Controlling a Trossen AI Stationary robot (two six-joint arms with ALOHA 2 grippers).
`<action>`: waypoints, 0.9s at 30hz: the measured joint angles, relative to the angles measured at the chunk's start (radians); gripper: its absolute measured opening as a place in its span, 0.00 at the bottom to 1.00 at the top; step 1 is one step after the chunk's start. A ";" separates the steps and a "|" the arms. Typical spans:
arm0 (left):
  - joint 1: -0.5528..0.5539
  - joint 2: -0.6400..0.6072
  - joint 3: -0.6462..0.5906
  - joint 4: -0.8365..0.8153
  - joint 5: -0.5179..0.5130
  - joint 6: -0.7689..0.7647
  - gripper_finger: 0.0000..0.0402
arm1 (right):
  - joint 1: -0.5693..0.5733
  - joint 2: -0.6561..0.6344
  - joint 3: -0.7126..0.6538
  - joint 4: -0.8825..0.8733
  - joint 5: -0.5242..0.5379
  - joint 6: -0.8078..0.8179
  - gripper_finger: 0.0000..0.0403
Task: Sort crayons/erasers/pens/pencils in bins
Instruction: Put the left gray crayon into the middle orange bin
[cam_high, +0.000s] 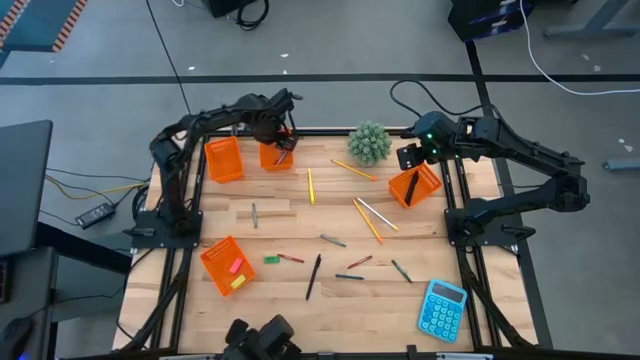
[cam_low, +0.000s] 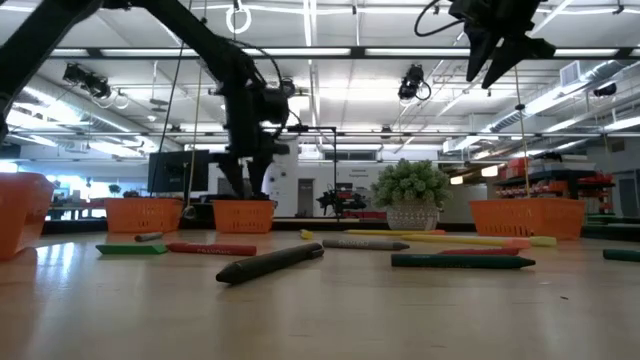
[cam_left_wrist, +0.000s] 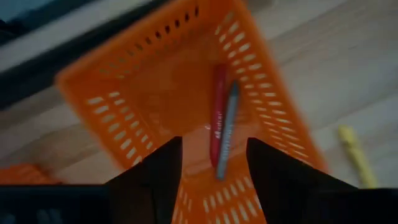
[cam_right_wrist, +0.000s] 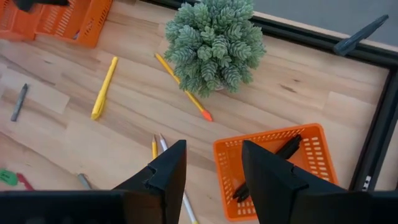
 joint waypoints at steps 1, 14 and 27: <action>-0.004 -0.024 0.000 -0.003 0.000 -0.015 0.48 | 0.000 0.000 0.000 0.000 0.001 -0.008 0.40; -0.247 -0.130 -0.037 -0.189 -0.033 -0.281 0.43 | 0.000 0.000 0.000 0.000 0.001 -0.101 0.40; -0.498 -0.318 -0.427 -0.131 0.066 -0.605 0.46 | 0.054 0.000 0.000 -0.008 -0.005 -0.179 0.40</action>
